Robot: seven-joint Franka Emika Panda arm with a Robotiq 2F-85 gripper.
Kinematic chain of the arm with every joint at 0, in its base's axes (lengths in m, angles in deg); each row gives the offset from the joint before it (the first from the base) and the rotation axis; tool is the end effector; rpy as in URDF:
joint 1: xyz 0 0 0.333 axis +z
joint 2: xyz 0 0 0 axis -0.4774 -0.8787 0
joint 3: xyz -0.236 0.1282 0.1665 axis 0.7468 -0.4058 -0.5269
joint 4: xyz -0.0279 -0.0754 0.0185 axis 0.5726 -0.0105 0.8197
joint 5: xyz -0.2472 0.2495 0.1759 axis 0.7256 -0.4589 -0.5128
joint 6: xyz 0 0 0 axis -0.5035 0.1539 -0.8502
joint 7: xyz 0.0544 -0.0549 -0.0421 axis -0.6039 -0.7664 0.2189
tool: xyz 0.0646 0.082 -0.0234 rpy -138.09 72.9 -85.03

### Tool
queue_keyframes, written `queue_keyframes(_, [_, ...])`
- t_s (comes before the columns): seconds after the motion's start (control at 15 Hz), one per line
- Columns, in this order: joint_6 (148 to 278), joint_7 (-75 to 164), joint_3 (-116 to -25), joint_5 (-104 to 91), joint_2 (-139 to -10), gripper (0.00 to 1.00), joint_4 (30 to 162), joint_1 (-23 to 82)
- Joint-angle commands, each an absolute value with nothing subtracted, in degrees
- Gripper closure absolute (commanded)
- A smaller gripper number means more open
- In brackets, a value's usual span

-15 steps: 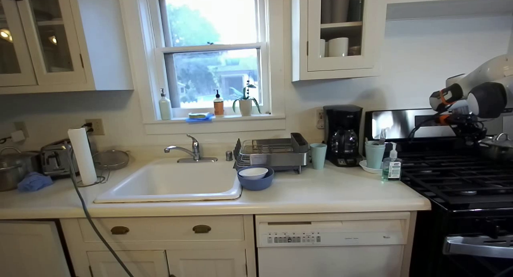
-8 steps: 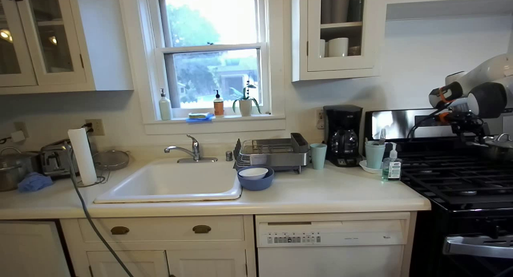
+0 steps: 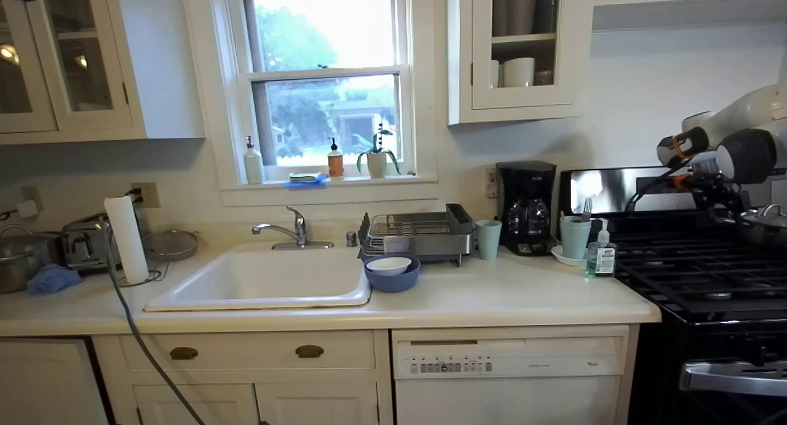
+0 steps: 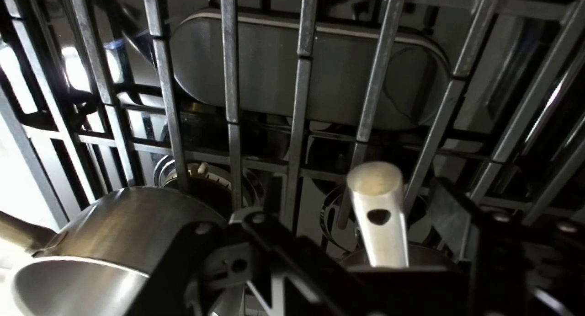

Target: Shift the pot to the left

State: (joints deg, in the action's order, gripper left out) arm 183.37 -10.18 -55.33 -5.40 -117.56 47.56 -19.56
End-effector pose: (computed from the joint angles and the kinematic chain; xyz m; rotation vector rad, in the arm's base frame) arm 0.4145 -0.6812 0.3309 1.4746 -2.3638 0.0685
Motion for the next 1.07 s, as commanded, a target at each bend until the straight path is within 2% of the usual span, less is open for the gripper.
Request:
queue_keyframes(0.0, [180.9, -10.2, -55.5, -5.8, -119.6, 0.43, 43.5, -20.3])
queue_keyframes(0.07, [180.9, -10.2, -55.5, -5.8, -119.6, 0.49, 43.4, -20.3])
queue_keyframes(0.2, [180.8, -9.8, -55.8, -6.0, -119.6, 0.73, 43.4, -20.5])
queue_keyframes(0.4, [181.3, -9.0, -56.0, -6.0, -119.4, 0.90, 43.3, -20.5])
queue_keyframes(1.0, [181.0, -2.4, -56.2, -5.5, -116.3, 0.93, 46.7, -20.1])
